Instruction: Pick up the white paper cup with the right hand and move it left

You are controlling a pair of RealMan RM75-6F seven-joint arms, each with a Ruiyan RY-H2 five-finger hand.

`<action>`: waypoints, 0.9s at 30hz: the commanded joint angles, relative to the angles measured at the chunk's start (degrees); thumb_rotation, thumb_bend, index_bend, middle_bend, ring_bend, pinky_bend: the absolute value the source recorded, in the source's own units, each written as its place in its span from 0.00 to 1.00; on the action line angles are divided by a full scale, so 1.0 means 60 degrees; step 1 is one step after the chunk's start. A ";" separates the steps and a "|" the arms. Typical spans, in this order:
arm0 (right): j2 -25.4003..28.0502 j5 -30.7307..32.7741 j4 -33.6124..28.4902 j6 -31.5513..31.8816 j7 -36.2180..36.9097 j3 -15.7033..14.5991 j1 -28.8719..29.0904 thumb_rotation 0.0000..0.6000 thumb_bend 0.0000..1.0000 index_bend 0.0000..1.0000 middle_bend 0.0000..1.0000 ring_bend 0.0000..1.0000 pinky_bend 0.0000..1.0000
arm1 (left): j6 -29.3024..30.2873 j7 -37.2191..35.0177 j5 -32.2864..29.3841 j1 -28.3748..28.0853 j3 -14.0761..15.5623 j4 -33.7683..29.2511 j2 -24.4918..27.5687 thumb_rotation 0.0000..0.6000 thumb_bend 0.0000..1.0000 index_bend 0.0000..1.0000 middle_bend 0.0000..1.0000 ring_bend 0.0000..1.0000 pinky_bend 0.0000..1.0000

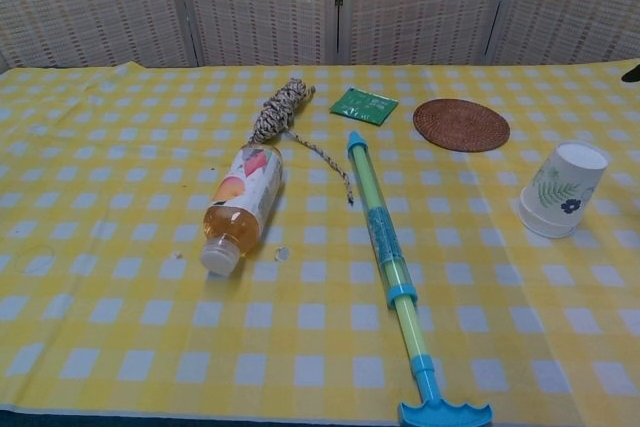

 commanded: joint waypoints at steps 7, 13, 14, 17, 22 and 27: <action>-0.0274 0.1190 0.0254 -0.1529 -0.0395 0.0135 0.1237 1.00 0.38 0.14 0.04 0.09 0.07 | -0.0133 -0.0061 -0.0049 -0.0011 0.0056 0.0061 0.0017 1.00 0.33 0.08 0.00 0.00 0.00; -0.0372 0.1671 0.0343 -0.1945 -0.0357 0.0052 0.1635 1.00 0.38 0.20 0.08 0.09 0.07 | -0.0213 -0.0142 -0.0026 -0.0031 0.0103 0.0177 -0.0036 1.00 0.33 0.09 0.00 0.00 0.00; -0.0384 0.1710 0.0373 -0.1973 -0.0343 0.0036 0.1676 1.00 0.38 0.20 0.08 0.09 0.07 | -0.0225 -0.0151 -0.0030 -0.0033 0.0107 0.0199 -0.0049 1.00 0.33 0.09 0.00 0.00 0.00; -0.0420 0.1887 0.0493 -0.2055 -0.0327 -0.0015 0.1812 1.00 0.38 0.21 0.08 0.09 0.07 | -0.0272 -0.0192 -0.0053 -0.0042 0.0115 0.0246 -0.0069 1.00 0.33 0.09 0.00 0.00 0.00; -0.0454 0.2157 0.0631 -0.2079 -0.0300 -0.0059 0.1992 1.00 0.38 0.24 0.09 0.09 0.07 | -0.0287 -0.0264 -0.0065 -0.0042 0.0116 0.0311 -0.0086 1.00 0.33 0.09 0.00 0.00 0.00; -0.0494 0.2345 0.0725 -0.2116 -0.0285 -0.0137 0.2147 1.00 0.38 0.26 0.10 0.10 0.07 | -0.0312 -0.0298 -0.0118 -0.0028 0.0120 0.0374 -0.0102 1.00 0.33 0.09 0.00 0.00 0.00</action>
